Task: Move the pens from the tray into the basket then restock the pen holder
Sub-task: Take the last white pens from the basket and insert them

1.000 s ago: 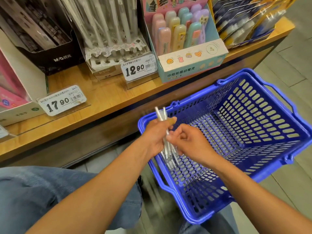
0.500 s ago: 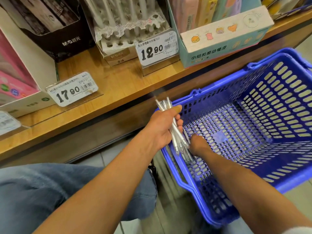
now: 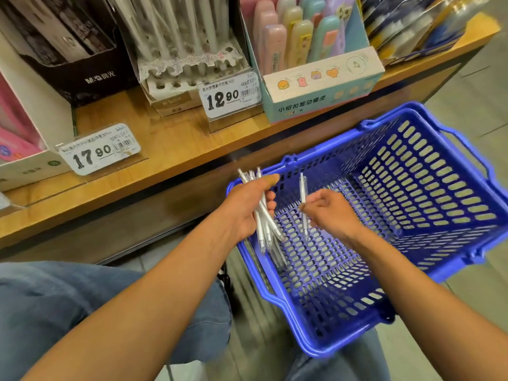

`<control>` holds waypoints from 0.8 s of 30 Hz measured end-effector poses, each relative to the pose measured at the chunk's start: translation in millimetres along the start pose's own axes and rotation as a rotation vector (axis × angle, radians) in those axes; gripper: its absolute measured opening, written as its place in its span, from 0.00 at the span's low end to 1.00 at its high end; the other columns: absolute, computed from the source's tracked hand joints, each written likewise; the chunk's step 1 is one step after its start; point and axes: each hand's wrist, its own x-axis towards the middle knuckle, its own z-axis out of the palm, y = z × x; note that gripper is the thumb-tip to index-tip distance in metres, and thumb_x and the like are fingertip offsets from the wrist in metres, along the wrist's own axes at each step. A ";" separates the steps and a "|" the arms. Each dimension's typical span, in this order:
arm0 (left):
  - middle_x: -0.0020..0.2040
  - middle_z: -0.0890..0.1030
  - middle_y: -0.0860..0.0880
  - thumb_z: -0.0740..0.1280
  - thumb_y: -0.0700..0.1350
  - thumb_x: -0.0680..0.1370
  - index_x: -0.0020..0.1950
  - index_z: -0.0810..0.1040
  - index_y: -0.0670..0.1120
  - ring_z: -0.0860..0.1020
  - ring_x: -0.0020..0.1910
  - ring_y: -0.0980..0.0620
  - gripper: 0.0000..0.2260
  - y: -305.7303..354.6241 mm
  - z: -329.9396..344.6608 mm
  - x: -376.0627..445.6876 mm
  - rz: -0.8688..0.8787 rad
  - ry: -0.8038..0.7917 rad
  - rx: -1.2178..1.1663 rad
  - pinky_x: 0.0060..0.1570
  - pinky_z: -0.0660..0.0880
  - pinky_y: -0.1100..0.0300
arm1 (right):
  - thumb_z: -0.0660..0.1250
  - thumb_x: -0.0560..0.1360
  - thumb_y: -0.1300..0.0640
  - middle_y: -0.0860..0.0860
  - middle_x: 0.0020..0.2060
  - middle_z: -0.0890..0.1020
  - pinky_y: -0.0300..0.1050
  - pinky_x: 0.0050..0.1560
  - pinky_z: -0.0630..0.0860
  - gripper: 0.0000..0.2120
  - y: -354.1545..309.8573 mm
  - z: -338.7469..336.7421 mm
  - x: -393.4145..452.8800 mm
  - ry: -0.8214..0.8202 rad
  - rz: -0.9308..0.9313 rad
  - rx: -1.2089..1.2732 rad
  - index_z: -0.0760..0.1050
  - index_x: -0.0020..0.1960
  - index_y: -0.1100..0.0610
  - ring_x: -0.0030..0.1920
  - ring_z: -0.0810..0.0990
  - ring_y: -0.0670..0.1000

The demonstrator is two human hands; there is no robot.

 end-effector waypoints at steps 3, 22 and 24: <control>0.34 0.75 0.48 0.73 0.49 0.76 0.44 0.77 0.46 0.73 0.29 0.52 0.09 -2.8 3.9 -1.3 0.011 -0.041 0.023 0.31 0.73 0.58 | 0.73 0.73 0.57 0.47 0.29 0.80 0.34 0.29 0.72 0.08 -39.0 -0.6 -35.4 -0.032 -0.141 0.159 0.76 0.47 0.59 0.28 0.78 0.45; 0.30 0.70 0.49 0.66 0.41 0.80 0.40 0.73 0.45 0.66 0.25 0.54 0.10 -2.2 -7.2 4.9 0.014 0.012 -0.031 0.23 0.65 0.63 | 0.66 0.75 0.61 0.59 0.34 0.78 0.44 0.37 0.76 0.10 47.8 66.5 65.4 -0.211 0.057 -0.533 0.76 0.35 0.62 0.33 0.75 0.55; 0.30 0.70 0.49 0.67 0.41 0.80 0.40 0.73 0.44 0.67 0.25 0.54 0.09 -2.3 -6.4 6.6 0.013 0.015 -0.032 0.24 0.66 0.63 | 0.65 0.75 0.60 0.62 0.38 0.78 0.48 0.42 0.75 0.08 73.5 88.8 70.3 -0.243 0.094 -0.698 0.74 0.38 0.62 0.41 0.78 0.59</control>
